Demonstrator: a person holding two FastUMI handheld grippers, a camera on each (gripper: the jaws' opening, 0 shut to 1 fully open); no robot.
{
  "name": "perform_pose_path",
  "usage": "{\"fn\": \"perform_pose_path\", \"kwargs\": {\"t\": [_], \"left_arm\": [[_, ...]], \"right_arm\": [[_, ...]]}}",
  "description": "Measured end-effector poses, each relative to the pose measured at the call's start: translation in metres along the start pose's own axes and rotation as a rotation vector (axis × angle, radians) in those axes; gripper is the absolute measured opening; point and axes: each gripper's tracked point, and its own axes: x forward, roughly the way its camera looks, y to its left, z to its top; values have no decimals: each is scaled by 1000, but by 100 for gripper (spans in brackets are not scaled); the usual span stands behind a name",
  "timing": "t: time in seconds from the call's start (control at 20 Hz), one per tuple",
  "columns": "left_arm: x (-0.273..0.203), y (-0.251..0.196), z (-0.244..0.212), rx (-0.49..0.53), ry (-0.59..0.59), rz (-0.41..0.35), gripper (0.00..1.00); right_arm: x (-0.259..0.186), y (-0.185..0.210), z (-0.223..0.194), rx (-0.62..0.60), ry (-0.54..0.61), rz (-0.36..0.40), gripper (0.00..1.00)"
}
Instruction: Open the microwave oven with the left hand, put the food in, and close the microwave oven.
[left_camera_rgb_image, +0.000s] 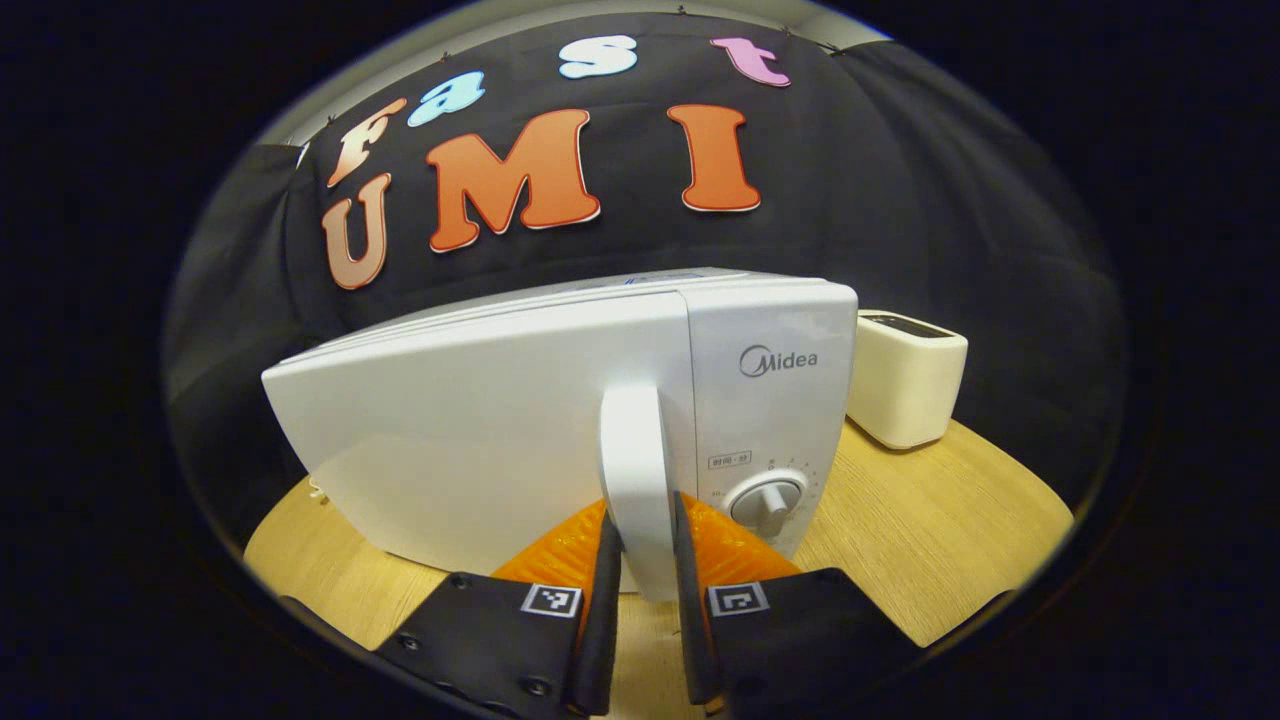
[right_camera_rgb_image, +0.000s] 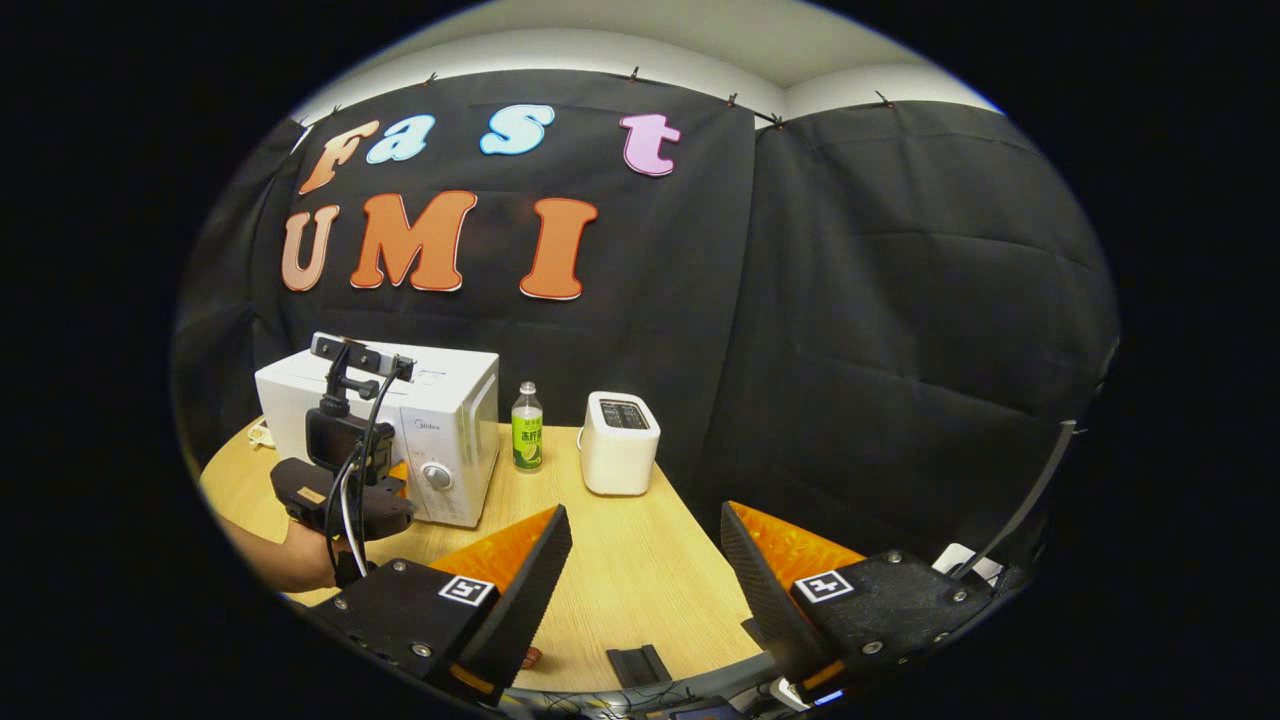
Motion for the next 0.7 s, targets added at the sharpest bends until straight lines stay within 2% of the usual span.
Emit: {"fn": "perform_pose_path", "kwargs": {"t": [0.05,0.1,0.15,0.25,0.3,0.5,0.7], "left_arm": [[-1,-1,1,-16,-7,-10,27],[-1,-1,0,-11,1,-18,27],[-1,-2,-1,-1,5,-22,21],[-1,-3,-1,26,15,-31,21],[-1,-2,-1,22,16,-37,17],[-2,-1,-2,24,18,-46,17],[-19,2,-10,-2,41,-11,17]], "right_arm": [[0,2,-1,0,1,5,93],[1,4,0,1,3,12,94],[2,7,-1,1,4,20,94],[3,12,-4,0,10,34,94],[4,13,-5,0,12,38,94],[5,16,-3,-1,11,55,94],[5,23,-7,2,21,76,94]]}}
